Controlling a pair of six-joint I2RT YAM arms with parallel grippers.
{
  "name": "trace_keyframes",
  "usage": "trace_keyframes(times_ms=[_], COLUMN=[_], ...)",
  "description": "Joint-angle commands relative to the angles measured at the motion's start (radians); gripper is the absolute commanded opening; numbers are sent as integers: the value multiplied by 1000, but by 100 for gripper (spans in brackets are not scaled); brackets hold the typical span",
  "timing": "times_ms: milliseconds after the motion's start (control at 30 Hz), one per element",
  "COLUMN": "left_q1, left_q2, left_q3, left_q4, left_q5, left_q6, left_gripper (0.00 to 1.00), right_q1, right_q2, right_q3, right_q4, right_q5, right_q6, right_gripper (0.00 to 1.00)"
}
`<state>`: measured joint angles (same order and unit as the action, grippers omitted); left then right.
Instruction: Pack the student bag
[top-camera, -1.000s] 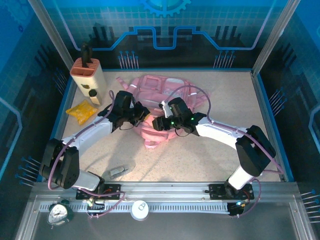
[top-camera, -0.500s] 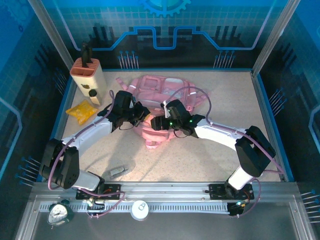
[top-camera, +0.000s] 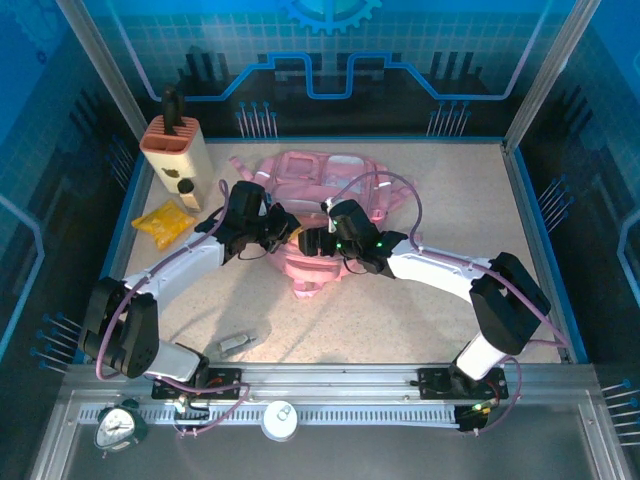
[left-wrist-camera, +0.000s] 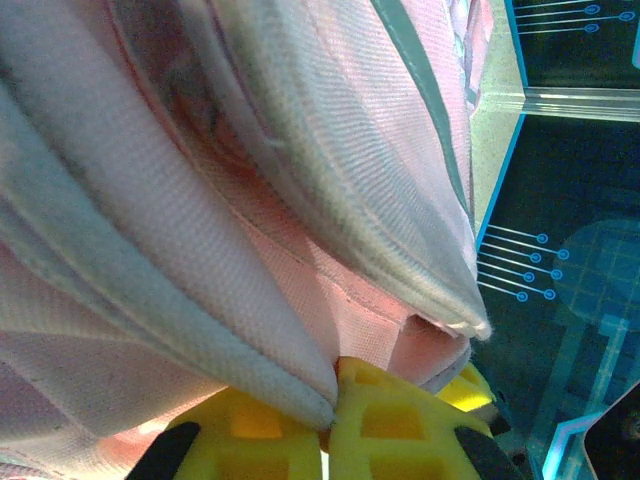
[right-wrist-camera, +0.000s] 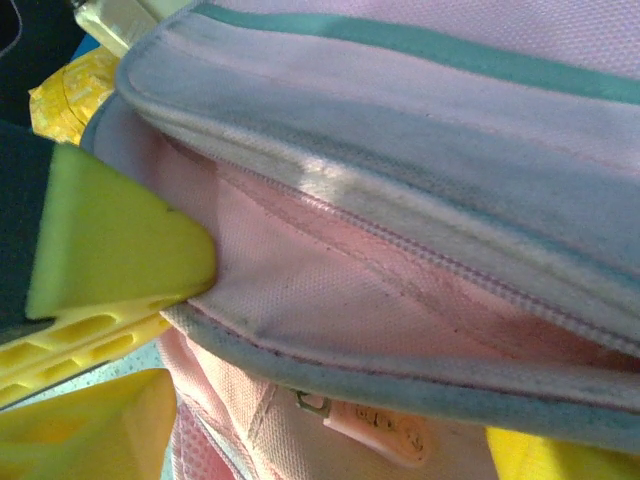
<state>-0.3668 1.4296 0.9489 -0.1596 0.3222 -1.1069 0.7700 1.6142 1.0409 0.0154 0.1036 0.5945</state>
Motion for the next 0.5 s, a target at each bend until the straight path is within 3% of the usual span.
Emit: trace_keyframes(times_ms=[0,300,467], left_q1=[0,0,0], left_q2=[-33,-21,-18], left_q3=[56,65,67], left_q4=[-41,-27,-16], left_q5=[75,92,97], left_q6=[69,69,61], left_gripper=[0,0,0], right_q1=[-29,-19,-33], right_q2=[-42,-10,12], right_q3=[-16,23,11], right_q4=[135,34,30], right_q5=[-13,-65,-76], right_q6=[-16,-65,-52], right_gripper=[77,52,52])
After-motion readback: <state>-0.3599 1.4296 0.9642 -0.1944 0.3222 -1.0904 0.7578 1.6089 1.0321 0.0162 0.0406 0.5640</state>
